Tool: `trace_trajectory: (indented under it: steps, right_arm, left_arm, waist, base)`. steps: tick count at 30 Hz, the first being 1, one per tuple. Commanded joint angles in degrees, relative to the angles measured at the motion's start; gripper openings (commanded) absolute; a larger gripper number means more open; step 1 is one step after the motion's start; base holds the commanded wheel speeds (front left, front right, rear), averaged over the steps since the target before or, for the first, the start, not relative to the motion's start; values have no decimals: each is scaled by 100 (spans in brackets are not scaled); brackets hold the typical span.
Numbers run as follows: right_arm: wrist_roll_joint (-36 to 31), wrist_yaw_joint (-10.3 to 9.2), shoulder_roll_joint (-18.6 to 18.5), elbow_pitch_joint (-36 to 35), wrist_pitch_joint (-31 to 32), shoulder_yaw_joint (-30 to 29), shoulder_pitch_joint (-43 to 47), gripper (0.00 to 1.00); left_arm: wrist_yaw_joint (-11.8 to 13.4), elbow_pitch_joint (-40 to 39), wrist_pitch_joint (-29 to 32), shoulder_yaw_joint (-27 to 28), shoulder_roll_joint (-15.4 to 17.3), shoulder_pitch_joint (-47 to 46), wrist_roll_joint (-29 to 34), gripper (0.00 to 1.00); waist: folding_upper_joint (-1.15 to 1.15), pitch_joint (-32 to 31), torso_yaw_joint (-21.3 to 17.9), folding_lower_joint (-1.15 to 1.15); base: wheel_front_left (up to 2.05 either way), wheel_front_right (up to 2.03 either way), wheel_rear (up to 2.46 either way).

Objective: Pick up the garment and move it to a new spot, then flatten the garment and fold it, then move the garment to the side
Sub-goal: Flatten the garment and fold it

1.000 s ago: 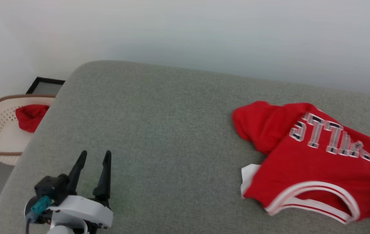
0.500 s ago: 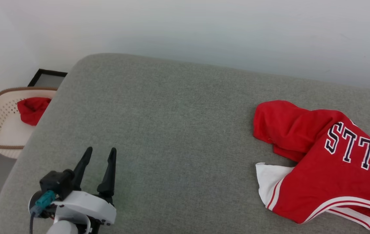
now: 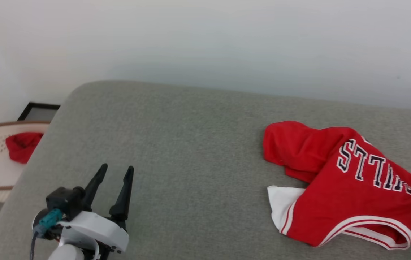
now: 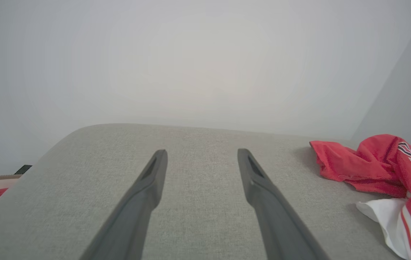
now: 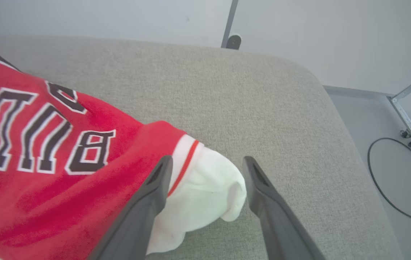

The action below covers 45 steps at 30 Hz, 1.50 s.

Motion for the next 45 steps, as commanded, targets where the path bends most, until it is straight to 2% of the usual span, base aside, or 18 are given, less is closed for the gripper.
trace_trajectory:
  steps: [1,11,16,18,25,30,37,45]
  right_arm:
    - [93,-6,75,-159,-26,53,129,100]
    - [47,-5,735,-1856,-446,413,660,100]
    - [-36,-5,1132,-2449,-786,536,902,100]
    - [-71,-6,1197,-2528,-837,548,928,100]
    - [-187,-5,1567,-2959,-1146,716,1030,100]
    - [-152,-5,1771,-3165,-1382,784,1057,100]
    - [11,-5,1925,-3113,-1614,917,978,100]
    - [169,-6,1975,-2918,-1879,1071,868,100]
  left_arm:
    - [-12,-80,49,-23,55,28,-51,100]
    - [-12,-700,679,-187,343,-107,-517,100]
    - [-12,-948,1169,-416,526,-325,-877,100]
    - [-12,-979,1290,-468,558,-389,-977,100]
    - [-13,-1232,2265,-1073,819,-1086,-1784,100]
    - [-13,-1122,2917,-1467,907,-1645,-2360,100]
    - [-13,-780,3897,-1938,959,-2204,-2953,100]
    - [-13,-373,4809,-2414,943,-2398,-3409,100]
  waist:
    - [0,-153,-176,0]
    - [0,-237,-640,0]
    - [0,-200,-862,0]
    - [0,-187,-908,0]
    - [0,-41,-1274,0]
    - [0,177,-1562,0]
    - [0,528,-2007,0]
    - [0,879,-2406,0]
  base:
    - [0,0,0]
    - [0,0,0]
    - [0,0,0]
    - [0,0,0]
    - [0,0,0]
    - [0,0,0]
    - [0,0,0]
    - [0,0,0]
